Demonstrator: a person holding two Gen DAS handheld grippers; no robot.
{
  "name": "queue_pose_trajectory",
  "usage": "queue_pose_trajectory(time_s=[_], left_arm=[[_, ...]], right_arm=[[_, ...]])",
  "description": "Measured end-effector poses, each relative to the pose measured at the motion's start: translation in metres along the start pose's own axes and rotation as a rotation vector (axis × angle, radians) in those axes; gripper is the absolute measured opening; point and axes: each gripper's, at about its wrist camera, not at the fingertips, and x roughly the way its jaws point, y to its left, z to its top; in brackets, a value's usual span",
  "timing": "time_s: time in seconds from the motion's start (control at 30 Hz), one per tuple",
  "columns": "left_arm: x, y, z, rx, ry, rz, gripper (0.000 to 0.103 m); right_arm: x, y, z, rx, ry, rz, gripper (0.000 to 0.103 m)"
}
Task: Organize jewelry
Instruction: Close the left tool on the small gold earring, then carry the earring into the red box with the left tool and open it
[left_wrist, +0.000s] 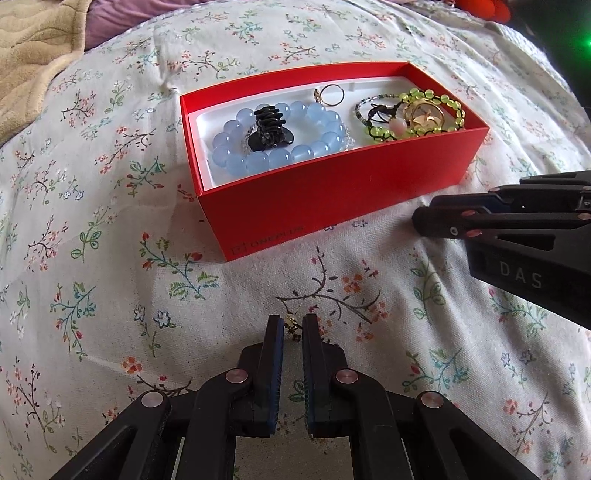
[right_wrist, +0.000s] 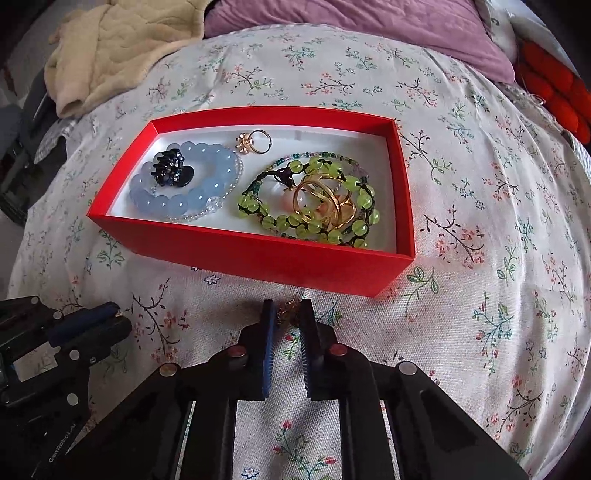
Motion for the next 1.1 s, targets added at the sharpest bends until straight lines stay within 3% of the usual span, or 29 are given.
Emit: queue_pose_trajectory(time_s=[0.47, 0.87, 1.1], left_arm=[[-0.006, 0.003, 0.008, -0.023, -0.019, 0.006, 0.005], [-0.031, 0.008, 0.033, -0.082, -0.119, -0.006, 0.005], [-0.035, 0.006, 0.056, -0.134, -0.179, -0.026, 0.005]], right_arm=[[-0.03, -0.021, -0.003, 0.056, 0.01, 0.036, 0.013], [-0.076, -0.029, 0.009, 0.1, -0.095, 0.092, 0.013], [-0.084, -0.037, 0.025, 0.165, -0.142, 0.125, 0.013]])
